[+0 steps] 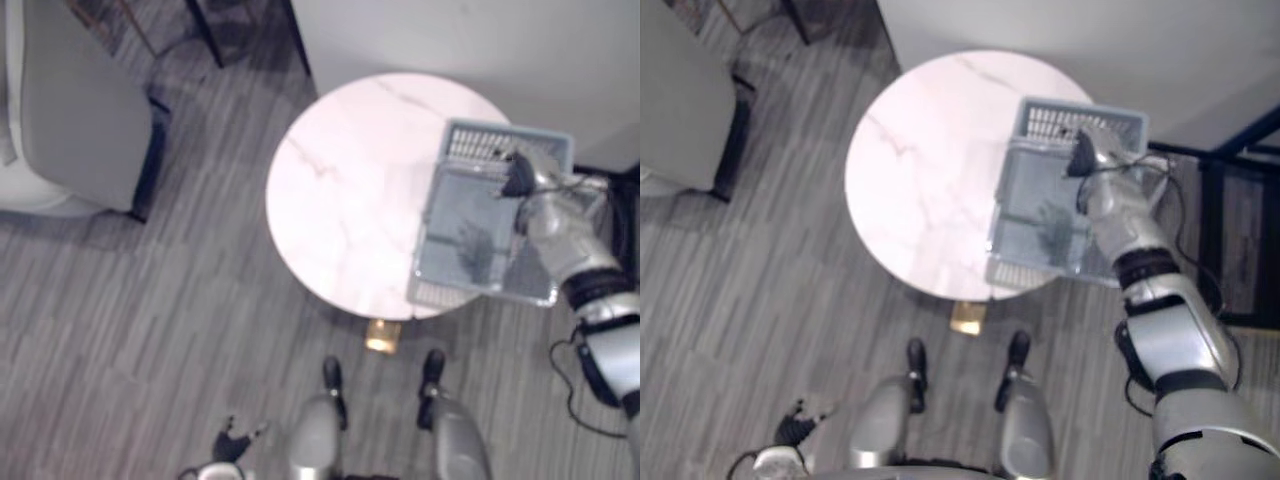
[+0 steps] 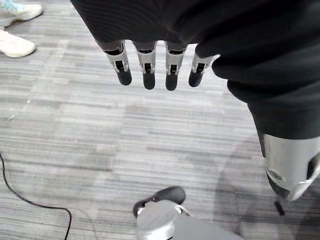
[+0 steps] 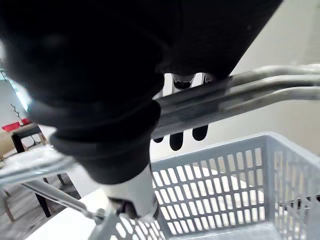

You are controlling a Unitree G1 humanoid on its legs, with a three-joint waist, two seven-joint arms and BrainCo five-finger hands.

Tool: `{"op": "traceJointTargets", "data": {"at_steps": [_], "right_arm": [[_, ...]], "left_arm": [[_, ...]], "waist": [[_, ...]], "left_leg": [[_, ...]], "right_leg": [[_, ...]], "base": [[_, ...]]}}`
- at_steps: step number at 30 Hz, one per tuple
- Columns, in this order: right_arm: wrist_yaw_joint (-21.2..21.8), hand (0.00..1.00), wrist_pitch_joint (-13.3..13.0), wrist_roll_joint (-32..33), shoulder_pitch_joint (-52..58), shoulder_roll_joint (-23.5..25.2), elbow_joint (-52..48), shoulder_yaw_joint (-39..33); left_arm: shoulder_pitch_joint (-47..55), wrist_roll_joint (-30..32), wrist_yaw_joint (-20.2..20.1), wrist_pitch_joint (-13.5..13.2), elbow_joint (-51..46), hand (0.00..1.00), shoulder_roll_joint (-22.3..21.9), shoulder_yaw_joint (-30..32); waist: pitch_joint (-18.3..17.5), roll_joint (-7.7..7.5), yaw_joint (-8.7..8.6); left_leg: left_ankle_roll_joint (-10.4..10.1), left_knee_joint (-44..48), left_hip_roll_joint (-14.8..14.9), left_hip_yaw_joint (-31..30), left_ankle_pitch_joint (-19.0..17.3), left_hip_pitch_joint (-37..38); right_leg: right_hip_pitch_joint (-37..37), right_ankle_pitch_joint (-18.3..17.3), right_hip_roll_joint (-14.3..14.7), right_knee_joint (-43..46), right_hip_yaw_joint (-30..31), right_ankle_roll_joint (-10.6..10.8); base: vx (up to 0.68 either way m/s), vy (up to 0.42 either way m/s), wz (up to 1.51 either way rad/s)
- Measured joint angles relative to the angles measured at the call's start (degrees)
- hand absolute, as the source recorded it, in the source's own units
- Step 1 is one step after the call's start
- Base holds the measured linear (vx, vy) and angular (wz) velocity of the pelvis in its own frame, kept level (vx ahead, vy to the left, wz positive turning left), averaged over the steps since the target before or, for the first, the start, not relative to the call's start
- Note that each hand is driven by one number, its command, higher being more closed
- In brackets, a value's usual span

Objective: Pick vegetable in the basket

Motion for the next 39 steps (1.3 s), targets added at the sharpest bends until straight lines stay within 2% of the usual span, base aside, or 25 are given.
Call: {"op": "traceJointTargets", "data": {"at_steps": [6, 8, 9, 11, 12, 13, 16, 18, 19, 20, 21, 22, 23, 24, 25, 26, 27, 28, 30, 32, 34, 35, 36, 38, 39], "right_arm": [[4.2, 1.00, -0.5, -3.1, -1.1, -1.9, 1.1, -0.2], [4.6, 1.00, -0.5, -2.9, 0.3, -0.9, -0.2, -0.2], [5.1, 1.00, -0.4, -2.3, 2.2, 0.1, -2.8, -0.1], [6.0, 1.00, -0.5, 0.9, 7.5, 0.8, -8.5, -0.3], [6.2, 1.00, -0.6, 2.1, 12.5, 0.8, -13.0, -2.4], [6.4, 1.00, -0.8, 4.1, 18.0, 1.1, -16.8, -5.5], [8.3, 1.00, -0.8, 7.2, 31.9, 3.4, -25.4, -11.5], [8.3, 1.00, -0.8, 7.9, 38.0, 4.7, -29.0, -15.3], [8.3, 1.00, -0.8, 8.2, 39.6, 5.1, -29.4, -16.7], [8.0, 1.00, -0.6, 8.7, 42.9, 6.7, -29.3, -20.6], [7.9, 1.00, -0.3, 8.8, 43.9, 7.3, -29.3, -21.8], [7.2, 1.00, 0.4, 8.8, 46.6, 9.5, -28.9, -23.7], [6.4, 1.00, 0.7, 9.1, 49.6, 11.4, -28.4, -24.7], [6.3, 1.00, 0.7, 9.7, 50.9, 12.5, -28.4, -24.8], [6.1, 1.00, 0.6, 10.3, 51.7, 14.3, -28.2, -24.9], [5.9, 1.00, 0.4, 11.0, 52.0, 18.4, -26.4, -25.6], [5.3, 1.00, 0.3, 10.8, 52.2, 19.6, -25.7, -26.0], [4.0, 1.00, 0.1, 10.9, 52.5, 20.5, -23.2, -27.3], [3.7, 1.00, -0.1, 12.7, 53.7, 22.3, -20.4, -28.3], [3.5, 1.00, 0.3, 13.1, 56.4, 25.6, -19.8, -30.0], [3.2, 1.00, 0.8, 15.4, 62.2, 27.4, -19.0, -32.0], [3.0, 1.00, 0.8, 15.4, 63.3, 27.6, -18.9, -31.9], [2.4, 1.00, 1.0, 15.4, 64.1, 27.7, -17.6, -31.7], [2.3, 1.00, 1.8, 15.5, 64.8, 27.7, -14.3, -31.6], [2.1, 1.00, 2.5, 15.5, 66.0, 27.2, -12.9, -31.6]], "left_arm": [[-1.5, -0.4, -0.3, -0.5, -0.1, 0.00, 1.0, -0.6], [-1.3, -0.4, -0.5, -0.4, 0.2, 0.00, 0.9, -0.4], [-0.7, -0.4, -0.7, -0.4, 0.1, 0.00, 0.5, 0.4], [0.2, -0.5, -0.8, -0.3, -0.1, 0.00, -0.5, 1.9], [0.2, -1.1, -1.0, -0.2, -0.2, 0.00, -0.9, 2.1], [-0.3, -1.4, -1.4, -0.1, -0.5, 0.00, -1.0, 2.7], [-1.1, 0.6, -2.6, 0.7, -0.6, 0.00, -0.9, 2.5], [-2.5, 2.2, -2.8, 0.8, -0.6, 0.00, -0.6, 1.4], [-3.3, 2.8, -2.9, 0.8, -0.6, 0.00, -0.4, 1.0], [-5.6, 3.1, -3.4, 0.8, -0.7, 0.00, 0.1, 0.4], [-6.2, 3.1, -3.5, 0.8, -0.6, 0.00, -0.1, 0.4], [-6.5, 3.1, -3.7, 0.8, -0.8, 0.00, 0.2, 0.3], [-6.1, 3.1, -3.9, 1.0, -0.8, 0.00, 1.0, 0.6], [-6.0, 3.1, -4.0, 1.1, -0.6, 0.00, 1.1, 0.8], [-5.6, 3.1, -4.2, 1.8, -0.4, 0.00, 1.1, 1.3], [-4.7, 3.0, -4.7, 1.7, 0.4, 0.00, 1.0, 3.0], [-4.7, 3.0, -4.7, 1.6, 0.6, 0.00, 0.7, 3.0], [-4.8, 2.9, -4.7, 1.7, 0.6, 0.00, 0.8, 2.6], [-4.5, 2.9, -4.7, 2.0, 0.9, 0.00, 0.6, 1.6], [-4.1, 2.9, -4.9, 2.1, 2.4, 0.00, -0.1, 1.9], [-2.6, 3.0, -5.1, 2.1, 2.9, 0.00, -1.9, 1.7], [-2.3, 3.0, -5.1, 2.1, 2.9, 0.00, -2.1, 1.8], [-1.8, 3.0, -5.0, 2.1, 2.9, 0.00, -2.1, 1.8], [-1.4, 2.8, -4.7, 2.1, 3.0, 0.00, -2.3, 1.8], [-1.2, 2.5, -4.4, 2.0, 2.8, 0.00, -2.8, 1.8]], "waist": [[0.3, 0.33, -0.08], [0.5, 0.03, 0.51], [0.7, -0.27, 1.39], [0.7, -0.44, 1.99], [0.6, -0.78, 0.81], [0.6, -2.52, -0.97], [-0.2, -6.35, -3.04], [-0.5, -7.10, -5.60], [-0.5, -7.21, -6.16], [-0.6, -7.30, -6.79], [-0.6, -7.28, -6.64], [-0.9, -7.88, -6.71], [-1.6, -8.55, -6.40], [-1.9, -8.57, -6.53], [-2.7, -8.78, -6.45], [-5.2, -8.41, -5.41], [-5.7, -8.56, -5.39], [-6.5, -10.06, -6.09], [-7.2, -9.97, -6.05], [-8.1, -8.14, -6.36], [-10.6, -6.39, -6.83], [-11.5, -5.75, -6.68], [-11.7, -5.77, -6.68], [-11.4, -6.33, -6.63], [-11.3, -7.35, -6.59]], "left_leg": [[0.1, 1.6, -0.1, -0.9, -0.2, -0.7], [-0.3, 9.7, 0.5, -6.6, -4.0, -2.7], [-0.5, 15.2, 0.3, -13.1, -7.1, -3.3], [-1.7, 18.4, 0.3, -20.7, -12.4, -1.5], [-1.9, 17.2, 0.6, -21.4, -15.5, 0.5], [-2.3, 16.5, 0.1, -19.7, -17.0, 1.7], [-0.8, 15.5, -1.6, -12.0, -17.8, 5.9], [0.4, 15.9, -2.5, -8.8, -18.3, 7.4], [0.8, 15.9, -2.5, -7.6, -18.3, 7.8], [2.2, 14.4, -2.0, -4.2, -17.4, 8.9], [2.4, 13.5, -1.8, -2.6, -17.3, 9.8], [2.4, 13.4, -1.8, 0.3, -17.3, 12.2], [2.4, 13.7, -2.0, 3.7, -17.4, 14.6], [2.5, 14.2, -2.0, 4.7, -17.4, 14.8], [4.3, 14.4, -2.0, 6.1, -16.4, 14.6], [7.4, 5.8, -2.6, 9.1, -16.1, 14.8], [4.5, 4.2, -2.2, 11.4, -13.9, 15.8], [4.3, 4.3, -3.2, 16.7, -13.5, 17.5], [4.1, 7.3, -2.2, 21.9, -14.1, 18.2], [3.3, 10.1, 0.2, 26.2, -14.5, 20.1], [2.5, 17.1, 4.5, 29.1, -14.1, 21.6], [1.6, 20.5, 5.9, 29.1, -13.4, 21.1], [1.2, 29.4, 8.9, 27.3, -12.4, 18.6], [3.2, 38.7, 9.8, 20.7, -12.9, 14.3], [1.0, 42.5, 7.4, 14.4, -14.2, 11.0]], "right_leg": [[-0.9, 0.3, 0.4, 0.4, 1.5, 0.1], [-1.0, 0.3, 2.0, 1.5, 5.3, 0.1], [-1.2, 0.3, 3.6, 2.3, 8.7, 0.1], [-1.5, 0.1, 6.4, 3.3, 13.2, 0.3], [-1.6, -0.2, 7.2, 3.5, 14.7, 0.4], [-1.9, 0.1, 7.3, 3.7, 16.6, 1.2], [-1.4, 2.0, 6.8, 2.6, 23.6, 3.7], [-1.3, 3.1, 5.9, 2.0, 24.3, 3.4], [-1.4, 3.6, 5.6, 1.7, 22.8, 1.6], [-2.4, 1.5, 3.1, 2.5, 14.5, -6.6], [-4.2, 0.0, 1.5, 7.0, 10.4, -7.8], [-5.7, -2.0, -1.5, 17.6, 3.6, -8.2], [-4.9, -3.1, -2.5, 19.4, -3.1, -8.4], [-4.7, -2.3, -2.6, 19.1, -5.3, -9.3], [-4.5, 0.3, -0.9, 16.0, -6.1, -12.0], [-2.4, 1.4, 2.6, 7.7, -7.4, -15.7], [-2.5, -4.9, 0.8, 13.5, -13.1, -15.6], [-0.5, -13.4, -4.7, 20.4, -22.2, -10.2], [2.5, -17.1, -7.8, 22.1, -28.7, -7.5], [4.2, -15.3, -2.6, 17.8, -26.0, -8.3], [6.7, -14.2, 4.1, 12.5, -19.2, -8.3], [7.0, -14.3, 5.6, 11.1, -17.4, -8.2], [8.2, -14.3, 8.2, 8.3, -14.2, -7.9], [11.5, -14.0, 10.0, 4.6, -11.9, -8.0], [11.3, -13.3, 9.6, 6.3, -9.8, -8.1]], "base": [[-0.04, 0.001, -0.07], [0.00, 0.036, -0.80], [-0.02, 0.094, -1.48], [-0.04, 0.207, -1.48], [-0.05, 0.240, -0.92], [-0.04, 0.175, -0.83], [0.00, 0.170, -1.01], [-0.01, 0.187, -0.90], [-0.02, 0.145, -0.91], [-0.01, 0.085, -0.89], [0.00, 0.064, -1.14], [0.06, 0.020, -1.28], [0.07, 0.023, -1.33], [0.04, 0.013, -1.41], [-0.11, 0.011, -2.05], [-0.14, -0.003, -2.15], [-0.13, -0.009, -2.26], [-0.02, -0.011, -1.36], [0.00, -0.110, -1.52], [0.07, -0.151, -1.46], [0.10, -0.164, -1.44], [0.10, -0.143, -1.64], [0.09, -0.129, -1.70], [0.13, -0.098, -1.52], [0.18, -0.014, -1.38]]}}
